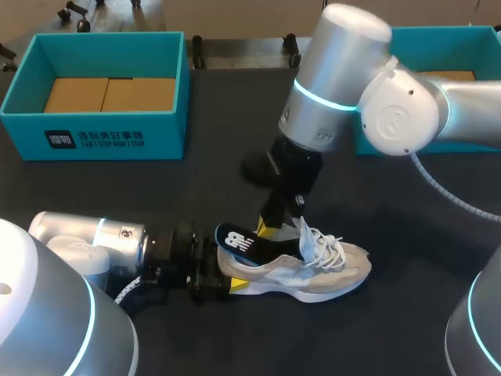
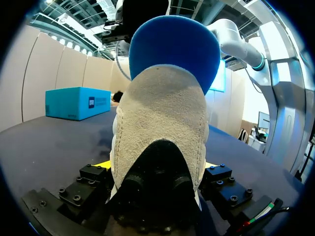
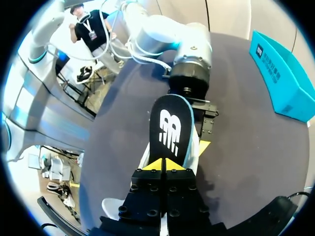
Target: Take the shoe out of the shoebox, open the shoe tongue, remove and reinsert the insole, then place the shoe into the shoebox
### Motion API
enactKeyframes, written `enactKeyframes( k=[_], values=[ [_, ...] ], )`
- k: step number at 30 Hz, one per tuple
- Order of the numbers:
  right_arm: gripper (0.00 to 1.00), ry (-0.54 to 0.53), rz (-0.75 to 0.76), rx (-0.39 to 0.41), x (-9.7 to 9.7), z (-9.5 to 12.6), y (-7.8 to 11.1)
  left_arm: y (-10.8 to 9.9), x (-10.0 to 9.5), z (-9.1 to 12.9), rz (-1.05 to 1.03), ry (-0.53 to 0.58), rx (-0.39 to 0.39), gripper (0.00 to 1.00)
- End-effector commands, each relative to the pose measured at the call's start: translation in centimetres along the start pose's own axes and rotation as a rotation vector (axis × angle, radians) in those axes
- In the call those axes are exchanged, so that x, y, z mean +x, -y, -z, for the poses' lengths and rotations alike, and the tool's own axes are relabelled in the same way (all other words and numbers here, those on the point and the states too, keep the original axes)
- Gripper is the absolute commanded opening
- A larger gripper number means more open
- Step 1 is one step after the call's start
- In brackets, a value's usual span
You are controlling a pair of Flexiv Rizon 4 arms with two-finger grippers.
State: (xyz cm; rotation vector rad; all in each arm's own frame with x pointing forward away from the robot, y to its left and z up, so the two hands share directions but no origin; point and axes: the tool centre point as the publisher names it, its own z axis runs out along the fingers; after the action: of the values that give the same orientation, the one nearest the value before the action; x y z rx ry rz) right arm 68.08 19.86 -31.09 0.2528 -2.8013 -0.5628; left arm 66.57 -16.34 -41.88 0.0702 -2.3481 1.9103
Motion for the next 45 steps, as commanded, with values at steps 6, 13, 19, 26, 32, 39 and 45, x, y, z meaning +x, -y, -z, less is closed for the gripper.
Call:
enactKeyframes(
  k=[6,13,19,26,32,39,45],
  values=[
    [0.0,-0.022,0.01,0.023,-0.9,2.0,-0.1,0.0,0.0,-0.1,0.0,0.0,-0.001,0.0],
    [0.0,-0.012,-0.022,0.065,-0.9,2.4,-0.2,0.0,0.0,-0.1,0.0,0.0,-0.001,0.0],
    [0.0,-0.012,-0.022,0.065,-0.9,2.4,-0.2,0.0,0.0,-0.1,0.0,0.0,-0.001,0.0],
    [0.0,-0.059,0.0,0.006,-1.4,2.5,-0.7,0.0,0.0,-0.1,0.0,0.0,-0.001,0.0],
    [0.0,-0.133,0.027,-0.044,-1.7,2.5,-1.3,0.0,0.0,-0.1,0.0,0.0,-0.001,0.0],
    [0.15,-0.208,0.046,-0.082,-2.5,1.7,-1.7,0.0,0.0,-0.1,0.0,0.0,-0.001,0.0],
    [0.32,-0.231,0.047,-0.094,-2.8,1.2,-1.6,0.0,0.0,-0.1,0.0,0.0,-0.001,0.0]
  ],
)
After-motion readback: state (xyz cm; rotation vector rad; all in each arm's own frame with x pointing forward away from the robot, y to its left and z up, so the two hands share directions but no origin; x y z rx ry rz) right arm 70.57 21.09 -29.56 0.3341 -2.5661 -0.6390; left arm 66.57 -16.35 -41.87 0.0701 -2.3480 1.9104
